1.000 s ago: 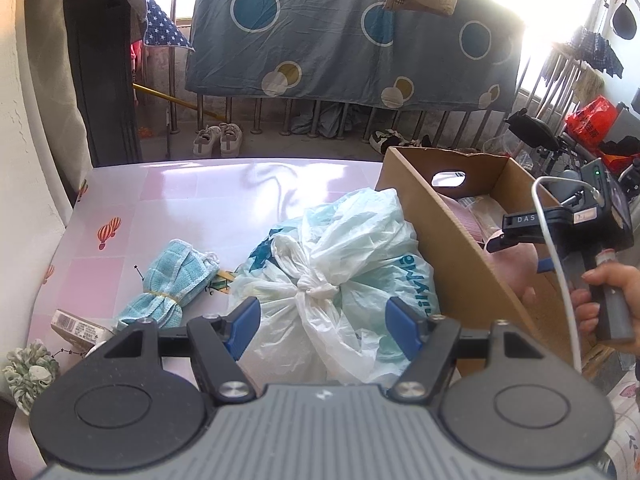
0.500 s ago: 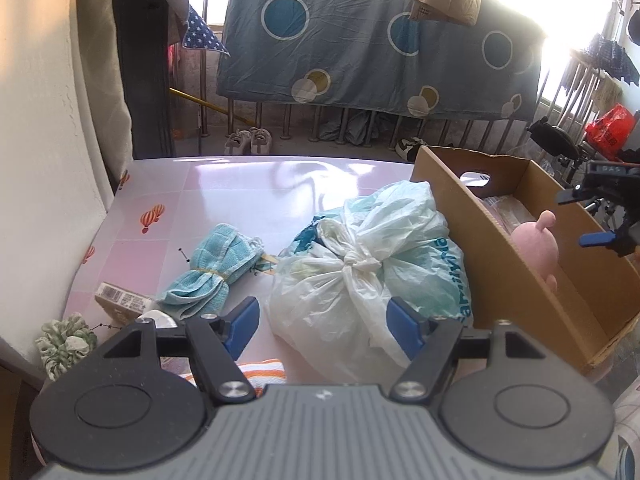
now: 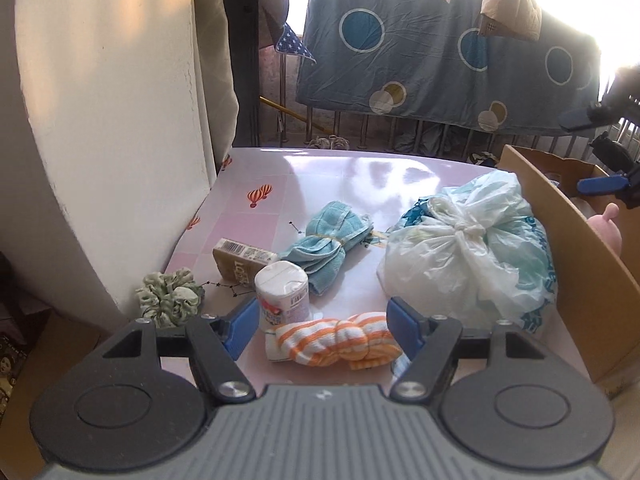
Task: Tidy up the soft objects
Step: 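Reach the right gripper to the blue towel bundle and grasp it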
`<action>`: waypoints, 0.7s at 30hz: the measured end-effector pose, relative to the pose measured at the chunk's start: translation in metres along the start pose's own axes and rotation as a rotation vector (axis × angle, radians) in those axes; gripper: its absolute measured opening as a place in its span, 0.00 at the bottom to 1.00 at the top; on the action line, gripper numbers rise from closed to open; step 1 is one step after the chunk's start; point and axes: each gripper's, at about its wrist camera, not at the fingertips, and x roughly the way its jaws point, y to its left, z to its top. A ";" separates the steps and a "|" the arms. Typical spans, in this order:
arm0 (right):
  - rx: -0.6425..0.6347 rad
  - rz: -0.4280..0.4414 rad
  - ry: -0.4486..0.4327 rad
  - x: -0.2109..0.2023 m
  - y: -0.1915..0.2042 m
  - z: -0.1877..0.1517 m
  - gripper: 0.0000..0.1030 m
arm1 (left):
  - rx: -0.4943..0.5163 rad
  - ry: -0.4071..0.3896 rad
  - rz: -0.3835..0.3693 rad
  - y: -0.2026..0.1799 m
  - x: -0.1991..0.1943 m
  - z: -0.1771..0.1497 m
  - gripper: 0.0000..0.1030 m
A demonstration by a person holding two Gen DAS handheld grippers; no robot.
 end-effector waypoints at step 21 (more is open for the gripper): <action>-0.009 -0.188 0.413 0.261 0.044 0.079 0.78 | 0.358 0.230 -0.015 -0.030 0.163 0.076 0.70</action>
